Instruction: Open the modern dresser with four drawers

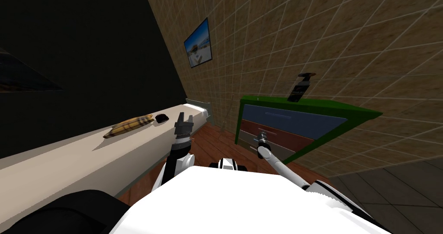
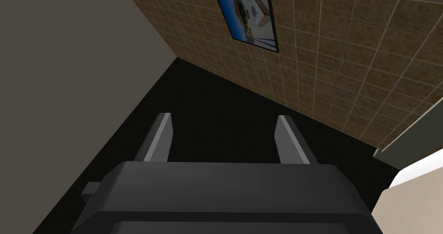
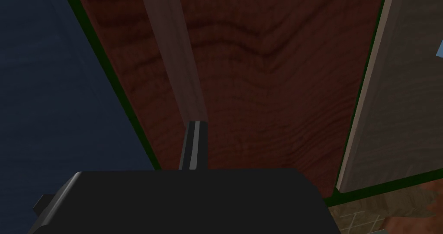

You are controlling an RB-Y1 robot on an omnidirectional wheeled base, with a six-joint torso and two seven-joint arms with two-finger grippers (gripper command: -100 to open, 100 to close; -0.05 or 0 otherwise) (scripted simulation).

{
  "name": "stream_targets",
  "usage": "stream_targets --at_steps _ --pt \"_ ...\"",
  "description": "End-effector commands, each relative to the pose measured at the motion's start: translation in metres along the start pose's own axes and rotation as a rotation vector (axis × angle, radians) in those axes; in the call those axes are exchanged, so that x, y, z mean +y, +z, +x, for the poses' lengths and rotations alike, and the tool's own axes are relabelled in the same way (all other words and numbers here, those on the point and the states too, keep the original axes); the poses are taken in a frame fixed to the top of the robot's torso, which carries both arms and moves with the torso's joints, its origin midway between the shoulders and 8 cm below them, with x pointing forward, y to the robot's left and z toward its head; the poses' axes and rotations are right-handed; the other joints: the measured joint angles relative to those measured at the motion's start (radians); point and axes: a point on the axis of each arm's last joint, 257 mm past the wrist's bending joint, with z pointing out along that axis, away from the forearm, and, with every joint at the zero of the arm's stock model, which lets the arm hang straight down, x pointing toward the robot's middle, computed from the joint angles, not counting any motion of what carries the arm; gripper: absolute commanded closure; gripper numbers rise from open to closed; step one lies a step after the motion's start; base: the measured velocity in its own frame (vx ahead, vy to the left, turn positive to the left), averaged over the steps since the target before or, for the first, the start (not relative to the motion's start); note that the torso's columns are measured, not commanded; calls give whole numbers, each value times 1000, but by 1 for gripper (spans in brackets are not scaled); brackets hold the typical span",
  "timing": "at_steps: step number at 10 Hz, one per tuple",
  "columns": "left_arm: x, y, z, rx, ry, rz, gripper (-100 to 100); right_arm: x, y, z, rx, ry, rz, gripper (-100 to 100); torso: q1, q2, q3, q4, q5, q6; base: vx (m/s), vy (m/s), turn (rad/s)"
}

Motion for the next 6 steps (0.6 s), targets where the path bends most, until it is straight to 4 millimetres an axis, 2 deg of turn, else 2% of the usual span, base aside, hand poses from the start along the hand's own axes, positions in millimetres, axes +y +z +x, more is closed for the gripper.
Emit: stream_targets --at_steps 1,3,4,6 --pt "0 0 0 0 0 0 0 -1 2 -4 -8 0 -3 100 -1 1 0 0 0 0 -192 119 -36" --pt "0 0 0 0 0 0 0 -2 2 -4 -9 0 -3 100 -3 -7 -4 -2 -1 0 -126 87 -18" --pt "0 0 0 0 0 0 0 -2 2 -2 -6 2 -4 -100 -7 -12 -7 -3 -2 0 44 -46 31" --pt "0 0 0 0 1 0 0 -3 3 -1 -3 3 -3 -100 -10 -16 -10 -5 -3 0 117 -96 20"
